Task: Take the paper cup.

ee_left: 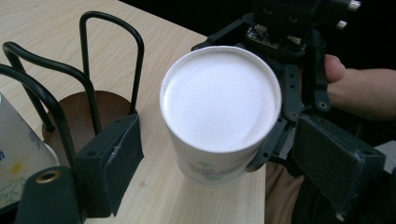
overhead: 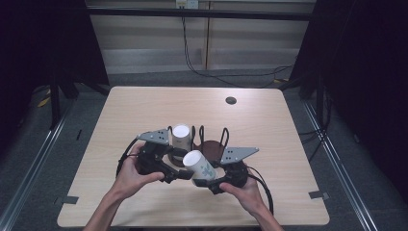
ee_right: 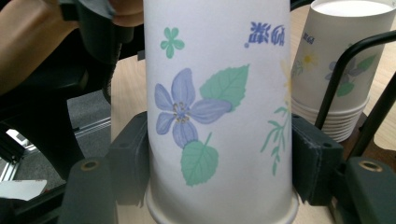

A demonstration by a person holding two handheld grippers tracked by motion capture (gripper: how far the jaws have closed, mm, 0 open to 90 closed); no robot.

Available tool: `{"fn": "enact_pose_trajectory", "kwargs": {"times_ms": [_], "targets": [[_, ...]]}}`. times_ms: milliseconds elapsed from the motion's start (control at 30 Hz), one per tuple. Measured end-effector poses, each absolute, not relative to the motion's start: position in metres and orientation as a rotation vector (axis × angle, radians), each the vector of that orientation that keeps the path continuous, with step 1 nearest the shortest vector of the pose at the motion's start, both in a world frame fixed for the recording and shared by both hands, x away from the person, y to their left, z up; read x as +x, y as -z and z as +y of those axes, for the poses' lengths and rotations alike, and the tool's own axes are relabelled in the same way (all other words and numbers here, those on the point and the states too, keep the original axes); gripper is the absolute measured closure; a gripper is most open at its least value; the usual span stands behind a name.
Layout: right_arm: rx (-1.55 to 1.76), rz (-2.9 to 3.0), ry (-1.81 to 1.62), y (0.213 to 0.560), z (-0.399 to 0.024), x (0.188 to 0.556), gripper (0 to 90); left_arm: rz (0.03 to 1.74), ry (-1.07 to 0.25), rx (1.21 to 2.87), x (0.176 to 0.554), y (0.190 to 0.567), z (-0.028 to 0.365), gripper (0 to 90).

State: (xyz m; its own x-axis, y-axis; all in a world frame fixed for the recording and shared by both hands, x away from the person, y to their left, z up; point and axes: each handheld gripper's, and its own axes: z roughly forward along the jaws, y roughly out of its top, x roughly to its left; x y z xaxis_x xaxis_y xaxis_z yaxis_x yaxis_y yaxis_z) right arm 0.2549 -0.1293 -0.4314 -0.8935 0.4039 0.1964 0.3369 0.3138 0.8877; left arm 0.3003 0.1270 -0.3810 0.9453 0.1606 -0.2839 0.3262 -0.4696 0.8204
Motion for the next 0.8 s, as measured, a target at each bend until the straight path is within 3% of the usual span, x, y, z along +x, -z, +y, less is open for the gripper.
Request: {"fn": "enact_pose_trajectory", "kwargs": {"times_ms": [800], "targets": [[0.748, 2.597, -1.533, 0.430, -0.136, 0.260, 33.4, 0.340, 0.073, 2.164, 0.302, 0.394, 0.139, 16.9]]}}
